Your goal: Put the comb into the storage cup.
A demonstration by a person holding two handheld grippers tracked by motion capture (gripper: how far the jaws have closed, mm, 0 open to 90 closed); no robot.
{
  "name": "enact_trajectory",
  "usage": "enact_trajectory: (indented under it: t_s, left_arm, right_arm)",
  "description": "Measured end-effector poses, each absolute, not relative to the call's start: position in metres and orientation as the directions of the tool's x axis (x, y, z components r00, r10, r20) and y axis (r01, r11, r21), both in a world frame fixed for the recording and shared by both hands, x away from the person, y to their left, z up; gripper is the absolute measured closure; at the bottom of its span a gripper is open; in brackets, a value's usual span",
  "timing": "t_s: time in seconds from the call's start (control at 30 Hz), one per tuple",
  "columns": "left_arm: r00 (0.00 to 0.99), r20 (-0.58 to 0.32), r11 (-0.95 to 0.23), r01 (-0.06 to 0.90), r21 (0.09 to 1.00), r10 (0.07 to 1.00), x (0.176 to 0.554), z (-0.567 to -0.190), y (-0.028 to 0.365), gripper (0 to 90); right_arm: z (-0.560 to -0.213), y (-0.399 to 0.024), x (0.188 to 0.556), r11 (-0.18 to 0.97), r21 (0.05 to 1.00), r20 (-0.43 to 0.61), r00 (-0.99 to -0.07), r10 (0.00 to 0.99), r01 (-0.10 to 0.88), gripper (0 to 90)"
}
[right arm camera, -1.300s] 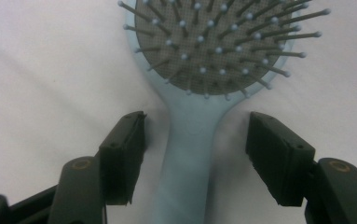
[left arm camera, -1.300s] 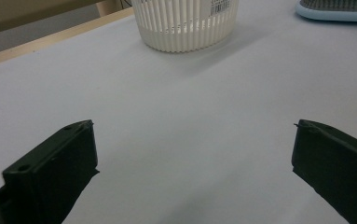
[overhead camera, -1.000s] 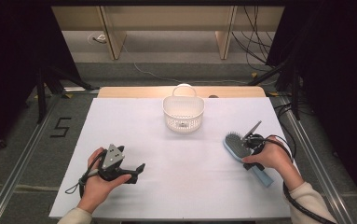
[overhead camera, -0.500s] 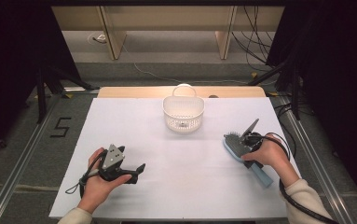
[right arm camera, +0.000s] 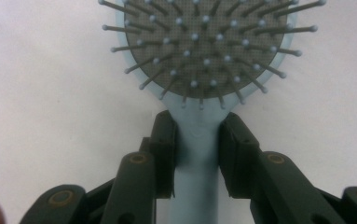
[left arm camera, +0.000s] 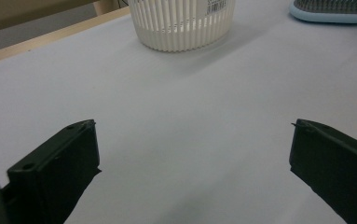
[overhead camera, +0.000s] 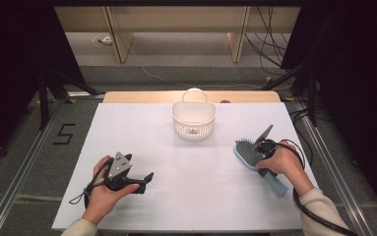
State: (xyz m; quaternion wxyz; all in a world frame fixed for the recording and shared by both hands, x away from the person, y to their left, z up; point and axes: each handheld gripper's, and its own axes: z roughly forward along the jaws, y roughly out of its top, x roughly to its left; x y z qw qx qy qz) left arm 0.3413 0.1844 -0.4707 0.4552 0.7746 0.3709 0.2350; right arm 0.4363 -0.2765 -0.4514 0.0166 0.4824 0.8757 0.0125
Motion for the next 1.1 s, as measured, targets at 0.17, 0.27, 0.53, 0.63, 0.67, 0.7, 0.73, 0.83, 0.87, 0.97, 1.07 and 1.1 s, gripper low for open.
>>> enact_trajectory:
  t_s: [0.17, 0.27, 0.53, 0.63, 0.67, 0.7, 0.73, 0.83, 0.87, 0.97, 1.07, 1.1]
  left_arm:
    - [0.615, 0.026, -0.310, 0.361, 0.880, 0.788, 0.3413, -0.4708, 0.1845, 0.9]
    - [0.614, 0.026, -0.310, 0.361, 0.880, 0.789, 0.3413, -0.4707, 0.1844, 0.9]
    - [0.612, 0.028, -0.309, 0.358, 0.881, 0.790, 0.3416, -0.4707, 0.1849, 1.1]
    - [0.611, 0.026, -0.307, 0.360, 0.881, 0.791, 0.3415, -0.4709, 0.1847, 1.1]
    - [0.611, 0.027, -0.308, 0.359, 0.881, 0.791, 0.3415, -0.4709, 0.1848, 1.1]
    - [0.611, 0.027, -0.307, 0.359, 0.881, 0.791, 0.3415, -0.4709, 0.1848, 1.1]
    - [0.611, 0.029, -0.309, 0.358, 0.881, 0.791, 0.3415, -0.4708, 0.1849, 1.1]
    - [0.611, 0.026, -0.307, 0.359, 0.881, 0.791, 0.3415, -0.4708, 0.1850, 1.1]
    - [0.611, 0.026, -0.307, 0.359, 0.881, 0.791, 0.3415, -0.4708, 0.1850, 1.1]
    - [0.611, 0.028, -0.308, 0.358, 0.881, 0.791, 0.3416, -0.4707, 0.1850, 1.1]
    - [0.611, 0.025, -0.305, 0.360, 0.882, 0.791, 0.3416, -0.4707, 0.1851, 1.1]
    - [0.611, 0.025, -0.305, 0.360, 0.882, 0.791, 0.3416, -0.4707, 0.1851, 1.1]
  right_arm:
    - [-0.4512, -0.2764, 0.4359, 0.527, 0.040, -0.017, -0.527, 0.850, 0.849, 70.4]
    - [-0.4509, -0.2769, 0.4359, 0.526, 0.040, -0.012, -0.526, 0.850, 0.850, 70.5]
    - [-0.4501, -0.2777, 0.4351, 0.520, 0.045, -0.007, -0.520, 0.854, 0.853, 70.7]
    - [-0.4499, -0.2782, 0.4350, 0.519, 0.048, -0.006, -0.519, 0.855, 0.854, 70.7]
    - [-0.4498, -0.2783, 0.4351, 0.518, 0.047, -0.005, -0.519, 0.855, 0.854, 70.8]
    - [-0.4497, -0.2784, 0.4350, 0.519, 0.047, -0.005, -0.519, 0.855, 0.854, 70.8]
    - [-0.4498, -0.2785, 0.4349, 0.519, 0.049, -0.004, -0.519, 0.855, 0.853, 70.8]
    - [-0.4496, -0.2793, 0.4346, 0.521, 0.056, -0.004, -0.521, 0.853, 0.852, 70.8]
    - [-0.4496, -0.2793, 0.4346, 0.521, 0.056, -0.004, -0.521, 0.853, 0.852, 70.8]
    - [-0.4489, -0.2795, 0.4342, 0.517, 0.057, 0.006, -0.518, 0.855, 0.854, 70.9]
    - [-0.4480, -0.2789, 0.4335, 0.521, 0.067, 0.025, -0.523, 0.852, 0.851, 70.9]
    - [-0.4480, -0.2789, 0.4335, 0.521, 0.067, 0.025, -0.523, 0.852, 0.851, 70.9]
